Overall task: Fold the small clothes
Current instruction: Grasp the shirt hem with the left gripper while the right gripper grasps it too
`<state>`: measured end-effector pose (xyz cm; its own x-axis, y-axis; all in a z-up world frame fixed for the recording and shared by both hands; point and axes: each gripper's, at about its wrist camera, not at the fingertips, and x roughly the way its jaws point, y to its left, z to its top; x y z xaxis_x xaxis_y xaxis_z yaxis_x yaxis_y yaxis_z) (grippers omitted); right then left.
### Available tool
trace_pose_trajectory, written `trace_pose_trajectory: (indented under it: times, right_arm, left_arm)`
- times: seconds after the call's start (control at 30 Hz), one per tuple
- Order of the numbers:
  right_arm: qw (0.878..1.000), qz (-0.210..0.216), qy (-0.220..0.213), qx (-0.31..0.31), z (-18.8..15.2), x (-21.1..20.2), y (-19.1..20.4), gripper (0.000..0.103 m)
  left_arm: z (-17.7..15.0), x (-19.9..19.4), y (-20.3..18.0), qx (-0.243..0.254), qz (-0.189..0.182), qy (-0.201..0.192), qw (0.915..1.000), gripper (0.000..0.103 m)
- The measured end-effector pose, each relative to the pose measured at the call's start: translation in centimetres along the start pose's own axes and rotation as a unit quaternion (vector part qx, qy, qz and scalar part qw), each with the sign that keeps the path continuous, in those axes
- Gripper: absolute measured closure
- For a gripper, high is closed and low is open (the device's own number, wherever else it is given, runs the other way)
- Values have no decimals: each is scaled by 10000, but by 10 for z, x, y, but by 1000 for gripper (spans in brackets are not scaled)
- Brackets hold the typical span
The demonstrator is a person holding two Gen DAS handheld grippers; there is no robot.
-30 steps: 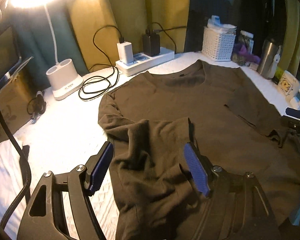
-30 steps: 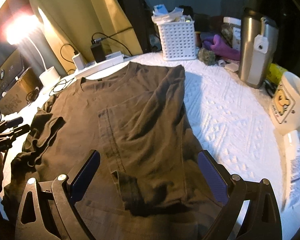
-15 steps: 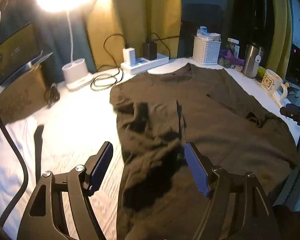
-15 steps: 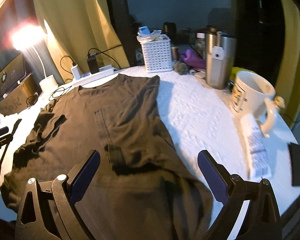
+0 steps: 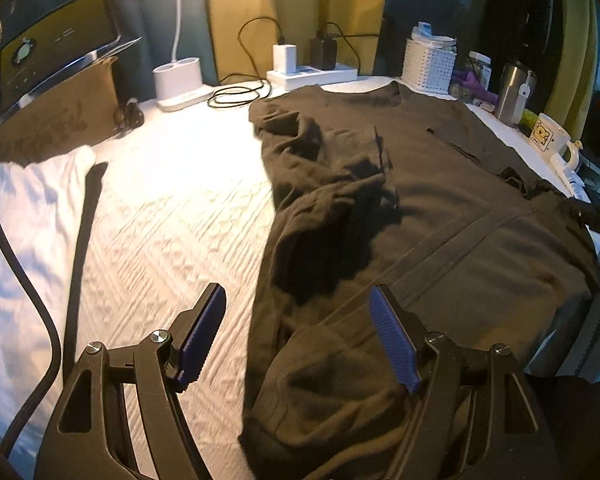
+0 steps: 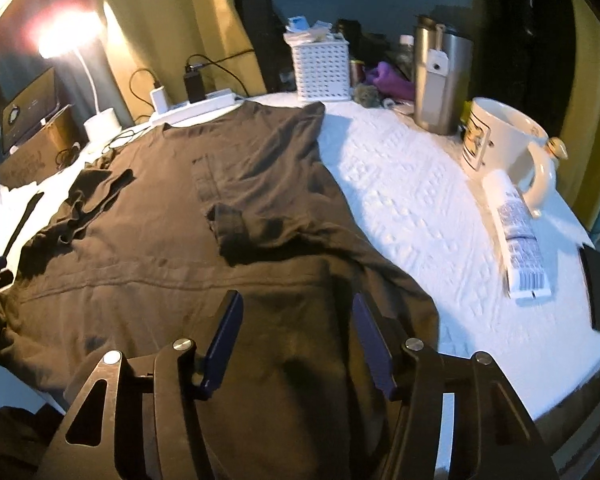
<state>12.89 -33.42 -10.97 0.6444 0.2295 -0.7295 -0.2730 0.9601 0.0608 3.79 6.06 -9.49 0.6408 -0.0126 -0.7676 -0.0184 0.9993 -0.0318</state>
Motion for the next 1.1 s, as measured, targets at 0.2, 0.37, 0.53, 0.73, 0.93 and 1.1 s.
trace_pose_trajectory:
  times: [0.2, 0.37, 0.53, 0.73, 0.93, 1.1]
  right_arm:
    - [9998, -7, 206, -28, 7, 23, 5, 44]
    - [9995, -40, 205, -255, 1, 29, 19, 59]
    - [9979, 7, 254, -592, -3, 20, 34, 92]
    - [9981, 15, -18, -616, -2, -7, 37, 94]
    - [9966, -116, -601, -551, 15, -56, 27, 94]
    - [9936, -295, -964, -518, 26, -84, 15, 94]
  left_arm:
    - [-15, 0, 20, -373, 58, 197, 9991, 29]
    - [-27, -1, 28, -670, -196, 275, 9972, 29]
    - [-32, -11, 5, -229, -408, 152, 9988, 44]
    - [-38, -9, -9, 58, -496, 224, 9985, 90]
    - [-21, -39, -13, 231, -436, -400, 9980, 99]
    - [3, -64, -19, 537, -193, -1097, 9923, 99]
